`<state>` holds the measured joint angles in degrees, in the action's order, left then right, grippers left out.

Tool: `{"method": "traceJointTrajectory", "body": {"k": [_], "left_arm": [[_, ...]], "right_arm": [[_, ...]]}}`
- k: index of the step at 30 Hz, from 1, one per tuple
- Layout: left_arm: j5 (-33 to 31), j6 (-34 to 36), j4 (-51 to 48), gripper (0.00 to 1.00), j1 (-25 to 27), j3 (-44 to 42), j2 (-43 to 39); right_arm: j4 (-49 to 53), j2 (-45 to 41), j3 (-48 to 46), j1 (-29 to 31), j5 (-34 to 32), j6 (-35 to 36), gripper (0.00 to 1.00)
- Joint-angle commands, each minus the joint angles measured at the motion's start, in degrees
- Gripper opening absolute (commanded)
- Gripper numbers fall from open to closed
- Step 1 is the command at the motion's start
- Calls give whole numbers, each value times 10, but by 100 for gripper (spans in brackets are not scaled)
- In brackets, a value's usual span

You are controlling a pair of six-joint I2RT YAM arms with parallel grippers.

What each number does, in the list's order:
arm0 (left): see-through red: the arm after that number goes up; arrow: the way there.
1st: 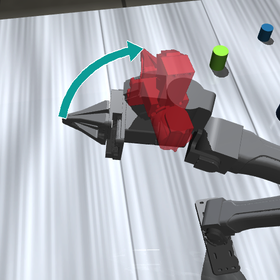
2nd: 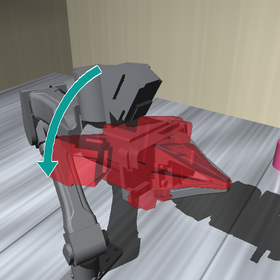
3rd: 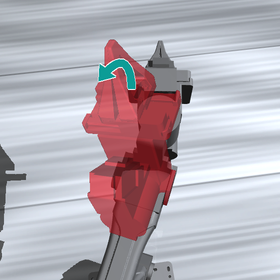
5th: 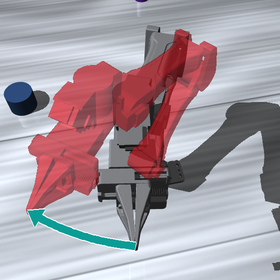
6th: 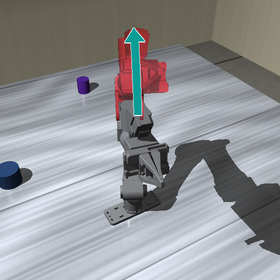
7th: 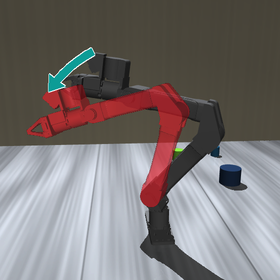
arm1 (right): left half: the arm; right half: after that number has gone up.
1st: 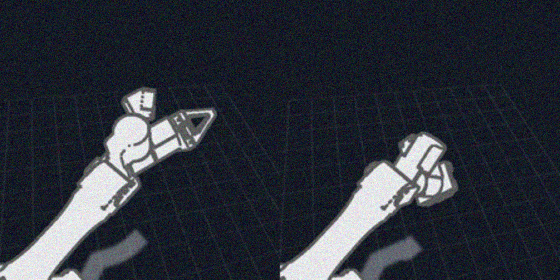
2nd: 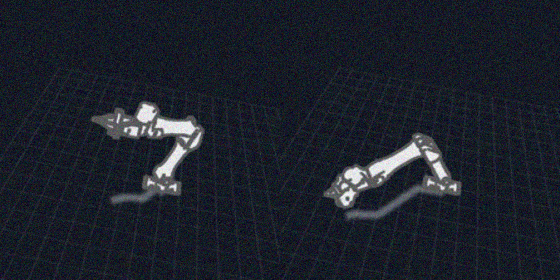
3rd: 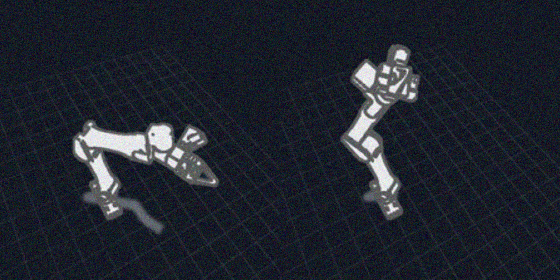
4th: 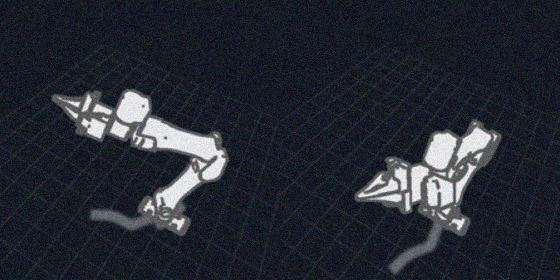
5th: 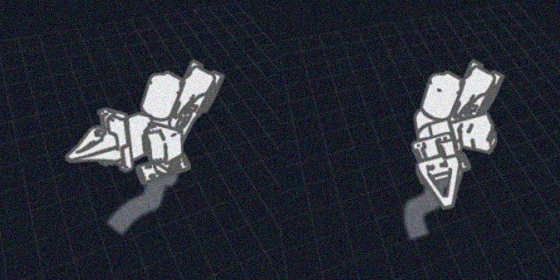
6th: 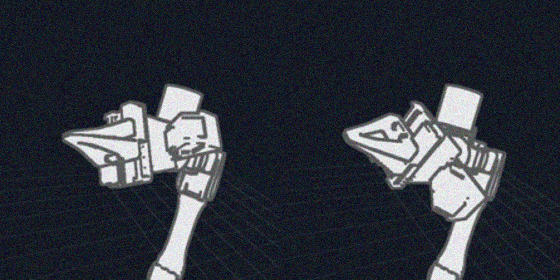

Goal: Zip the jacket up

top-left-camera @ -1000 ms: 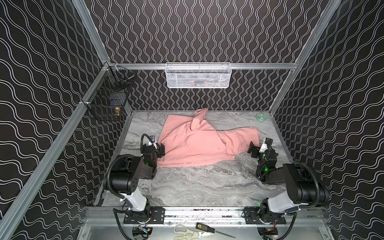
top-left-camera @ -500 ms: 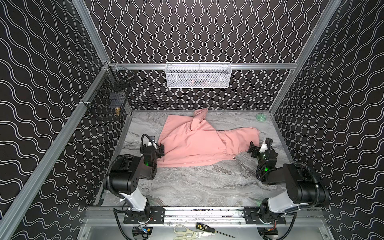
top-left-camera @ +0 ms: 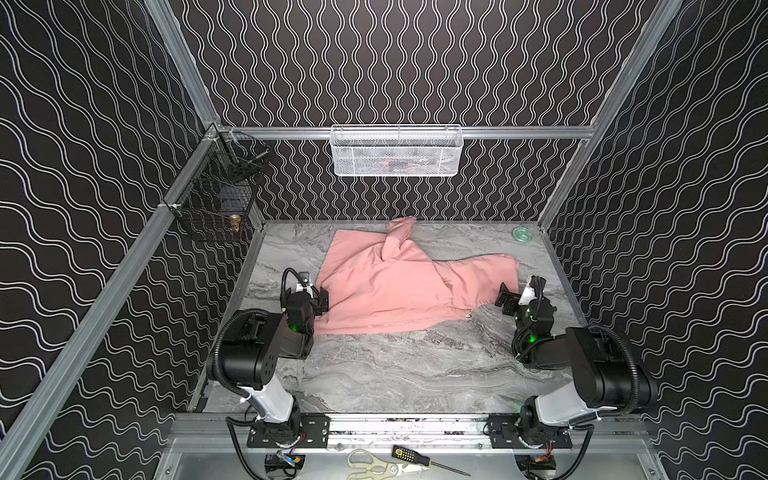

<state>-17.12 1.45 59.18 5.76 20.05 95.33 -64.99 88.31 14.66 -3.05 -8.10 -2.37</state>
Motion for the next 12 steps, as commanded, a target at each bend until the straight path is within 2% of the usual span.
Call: {"method": "traceJointTrajectory", "body": {"k": [1, 12], "left_arm": [[-3, 3, 23, 99, 0, 0, 0], [-4, 3, 22, 99, 0, 1, 0]], "right_arm": [[-23, 1, 7, 3, 9, 13, 99], [-23, 1, 7, 2, 19, 15, 99]]}}
